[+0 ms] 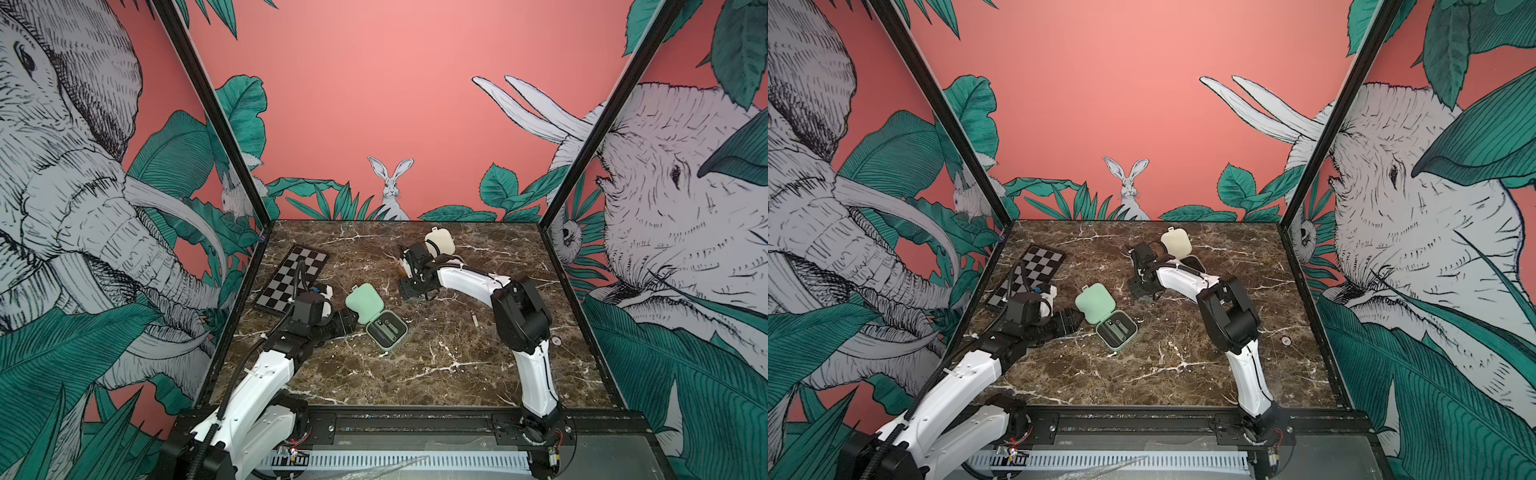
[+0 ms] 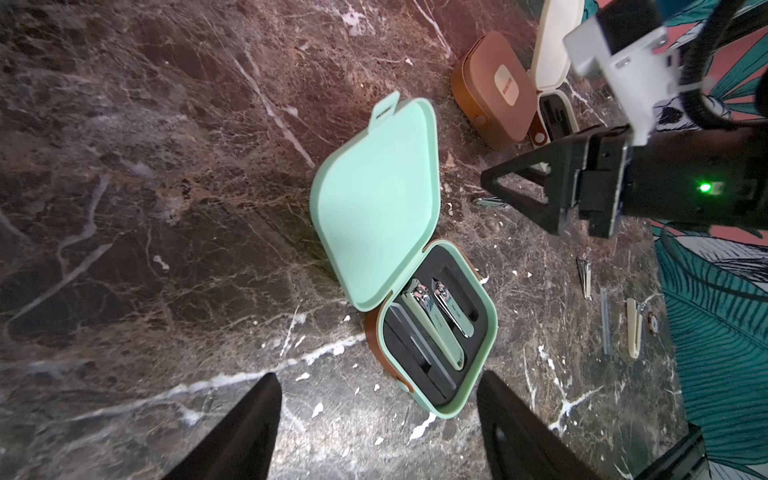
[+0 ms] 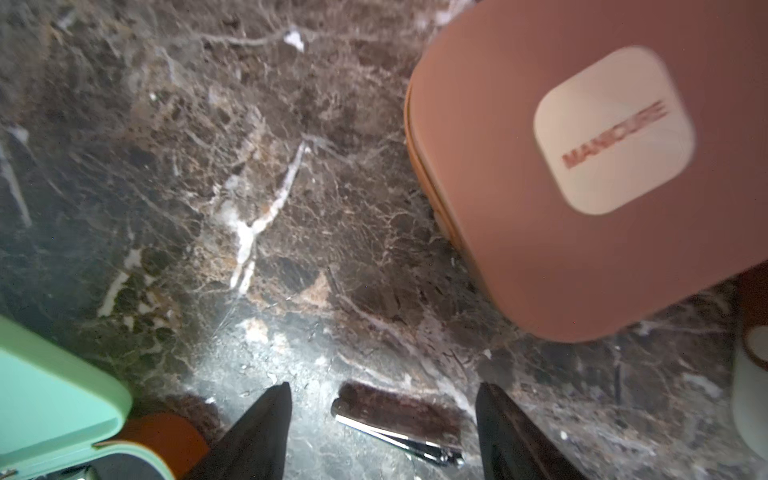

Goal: Organize nail clipper sets
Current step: Adjust the nail clipper at the center of the board.

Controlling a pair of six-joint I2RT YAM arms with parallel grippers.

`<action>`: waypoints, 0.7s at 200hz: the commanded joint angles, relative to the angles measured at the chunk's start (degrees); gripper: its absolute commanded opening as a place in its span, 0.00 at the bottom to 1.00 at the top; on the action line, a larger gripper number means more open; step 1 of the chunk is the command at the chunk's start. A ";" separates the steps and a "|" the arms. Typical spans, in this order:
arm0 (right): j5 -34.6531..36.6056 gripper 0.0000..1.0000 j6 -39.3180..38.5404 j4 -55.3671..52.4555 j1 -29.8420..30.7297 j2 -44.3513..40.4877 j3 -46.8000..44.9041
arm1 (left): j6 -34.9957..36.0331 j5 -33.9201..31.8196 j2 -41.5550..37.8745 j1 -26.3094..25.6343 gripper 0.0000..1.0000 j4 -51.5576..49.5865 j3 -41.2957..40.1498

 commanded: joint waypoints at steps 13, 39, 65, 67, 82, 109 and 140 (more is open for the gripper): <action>-3.21 0.71 -2.02 -2.04 0.12 1.85 0.88 | -0.32 -0.08 -0.26 -0.13 0.76 0.77 -0.97; -3.51 0.70 -2.23 -2.34 0.14 1.55 0.12 | -0.41 -0.04 -0.56 -0.18 0.76 0.54 -1.06; -3.11 0.66 -2.06 -2.55 0.17 0.13 -2.41 | -0.59 -0.05 -0.90 -0.17 0.76 0.65 -1.33; -2.92 0.66 -2.00 -2.50 0.16 -0.04 -2.62 | -0.59 -0.08 -0.88 -0.18 0.77 0.68 -1.29; -1.23 0.63 -1.70 -2.53 0.21 -1.47 -4.78 | -0.75 0.00 -0.89 -0.16 0.77 0.91 -1.47; 1.02 0.55 -1.09 -2.82 0.24 -3.43 -7.93 | -0.94 0.17 -0.73 -0.17 0.77 1.65 -1.71; 1.69 0.42 0.09 -2.59 0.42 -4.49 -10.35 | -1.03 0.26 -0.72 -0.16 0.76 1.66 -1.63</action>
